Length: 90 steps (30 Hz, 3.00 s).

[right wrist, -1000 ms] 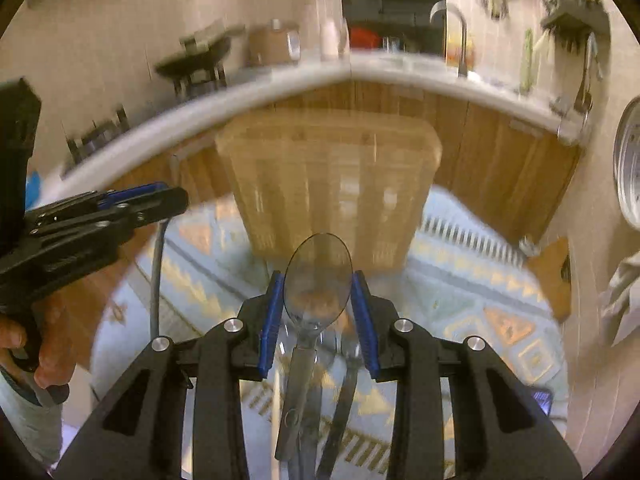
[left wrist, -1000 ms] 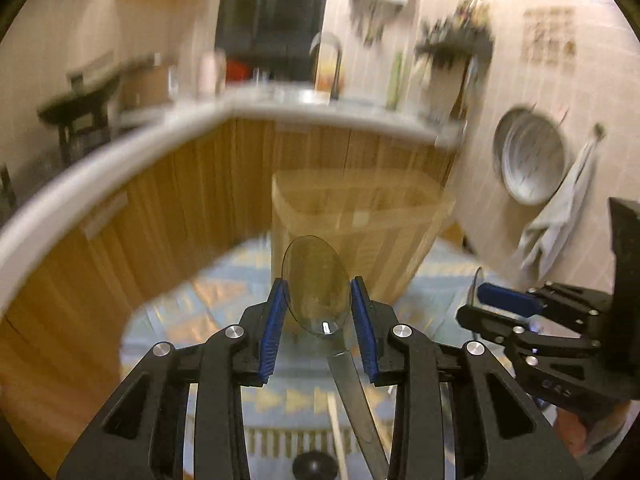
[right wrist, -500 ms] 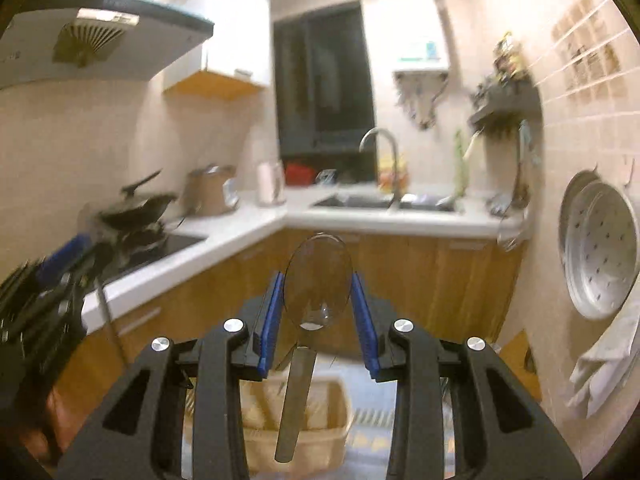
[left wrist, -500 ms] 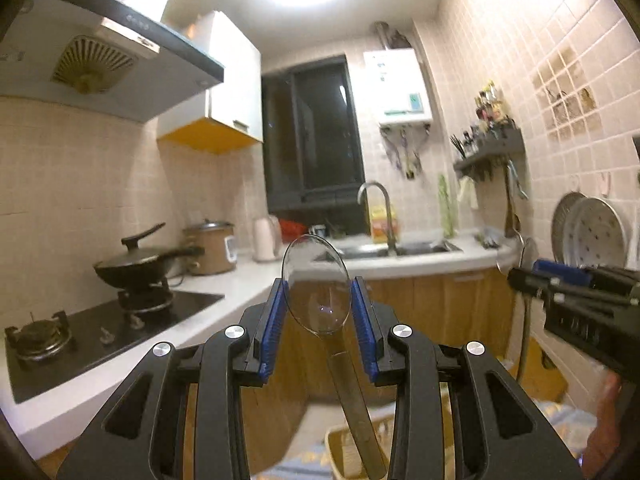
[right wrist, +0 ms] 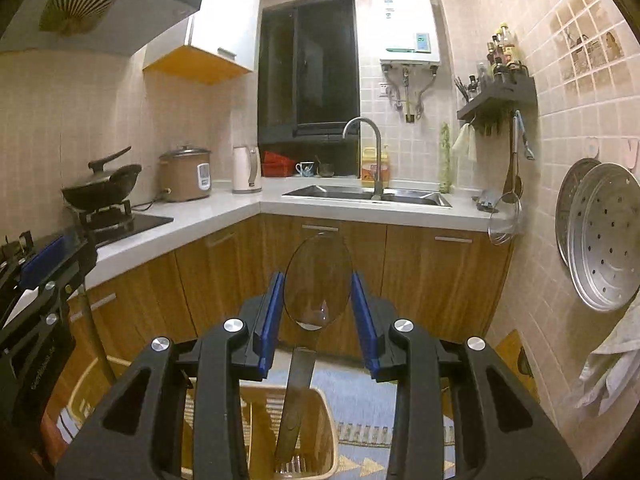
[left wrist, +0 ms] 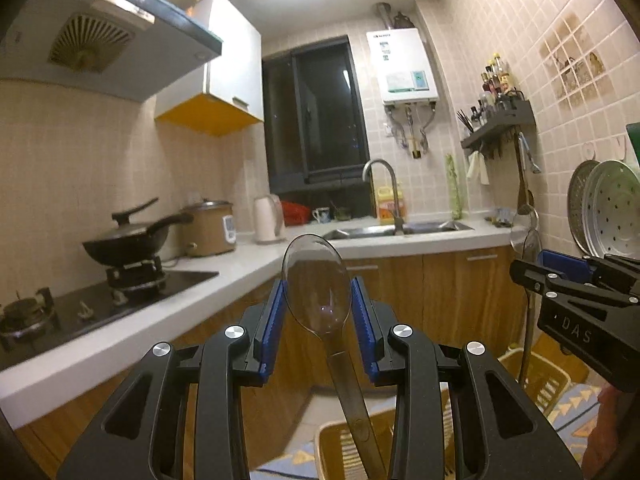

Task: Organize utensils
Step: 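Carry both clear spoons over the beige basket and open both tools, then grasp the black round spoon with the left tool while the right grasps a clear spoon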

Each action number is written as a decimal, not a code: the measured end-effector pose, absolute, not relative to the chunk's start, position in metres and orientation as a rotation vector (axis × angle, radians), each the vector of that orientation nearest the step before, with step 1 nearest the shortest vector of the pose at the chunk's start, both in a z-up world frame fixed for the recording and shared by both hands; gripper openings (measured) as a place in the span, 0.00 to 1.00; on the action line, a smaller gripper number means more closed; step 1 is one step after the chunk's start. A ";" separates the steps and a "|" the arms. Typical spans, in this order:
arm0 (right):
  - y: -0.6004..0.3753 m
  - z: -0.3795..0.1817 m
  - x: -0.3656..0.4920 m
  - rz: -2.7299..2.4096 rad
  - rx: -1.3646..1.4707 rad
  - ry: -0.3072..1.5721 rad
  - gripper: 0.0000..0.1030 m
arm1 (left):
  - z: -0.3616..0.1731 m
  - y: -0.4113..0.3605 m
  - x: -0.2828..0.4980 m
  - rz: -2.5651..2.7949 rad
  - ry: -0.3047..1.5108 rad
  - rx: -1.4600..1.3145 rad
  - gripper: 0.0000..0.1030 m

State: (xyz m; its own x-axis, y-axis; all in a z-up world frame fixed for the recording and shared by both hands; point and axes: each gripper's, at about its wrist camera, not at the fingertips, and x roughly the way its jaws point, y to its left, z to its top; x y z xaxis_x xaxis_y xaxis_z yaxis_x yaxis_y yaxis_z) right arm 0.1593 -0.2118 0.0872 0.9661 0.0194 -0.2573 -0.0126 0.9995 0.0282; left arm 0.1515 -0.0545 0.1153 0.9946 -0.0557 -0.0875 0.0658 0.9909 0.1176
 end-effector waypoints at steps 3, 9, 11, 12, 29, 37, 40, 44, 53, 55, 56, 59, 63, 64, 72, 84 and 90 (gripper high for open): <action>-0.208 0.084 0.151 0.029 0.011 0.258 0.31 | 0.109 -0.051 0.151 -0.066 0.097 0.126 0.31; -0.205 0.081 0.130 0.081 0.008 0.278 0.56 | 0.104 -0.045 0.136 -0.084 0.106 0.146 0.43; -0.205 0.082 0.124 0.094 0.015 0.298 0.56 | 0.105 -0.041 0.130 -0.089 0.110 0.144 0.43; -0.205 0.082 0.120 0.095 0.018 0.317 0.56 | 0.107 -0.038 0.126 -0.092 0.118 0.135 0.43; -0.187 -0.009 0.075 0.236 -0.119 0.935 0.46 | 0.069 0.008 0.079 -0.398 0.682 -0.053 0.38; -0.207 -0.054 0.078 0.231 -0.094 1.081 0.40 | 0.005 0.026 0.057 -0.389 0.940 -0.004 0.35; -0.203 -0.060 0.074 0.253 -0.104 1.095 0.40 | -0.010 0.034 0.050 -0.395 1.022 -0.014 0.35; -0.194 -0.067 0.070 0.271 -0.127 1.110 0.40 | -0.026 0.043 0.042 -0.408 1.112 -0.021 0.35; -0.185 -0.072 0.068 0.271 -0.163 1.112 0.40 | -0.041 0.030 0.031 -0.407 1.158 0.059 0.35; -0.184 -0.070 0.069 0.272 -0.165 1.110 0.39 | -0.040 0.027 0.030 -0.411 1.157 0.085 0.35; -0.183 -0.070 0.069 0.280 -0.165 1.110 0.36 | -0.040 0.027 0.029 -0.414 1.159 0.101 0.35; -0.178 -0.070 0.069 0.281 -0.185 1.102 0.35 | -0.040 0.027 0.025 -0.429 1.168 0.140 0.35; -0.170 -0.069 0.071 0.278 -0.193 1.100 0.35 | -0.041 0.022 0.024 -0.421 1.164 0.188 0.35; -0.169 -0.068 0.071 0.277 -0.193 1.100 0.35 | -0.041 0.021 0.025 -0.414 1.158 0.199 0.34; -0.161 -0.065 0.073 0.288 -0.197 1.089 0.31 | -0.040 0.029 0.042 -0.371 1.140 0.136 0.15; -0.165 -0.065 0.077 0.304 -0.193 1.086 0.28 | -0.041 0.043 0.049 -0.387 1.139 0.069 0.12; -0.174 -0.067 0.086 0.323 -0.157 1.109 0.29 | -0.042 0.033 0.049 -0.419 1.162 0.117 0.26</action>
State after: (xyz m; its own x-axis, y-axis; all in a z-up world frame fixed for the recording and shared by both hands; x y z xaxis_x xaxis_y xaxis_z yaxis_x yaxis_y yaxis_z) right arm 0.0858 -0.1743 -0.0672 0.4052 0.1771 -0.8969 -0.3322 0.9425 0.0361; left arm 0.0489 0.0334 -0.0422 0.3300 -0.2597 -0.9075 0.3789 0.9170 -0.1246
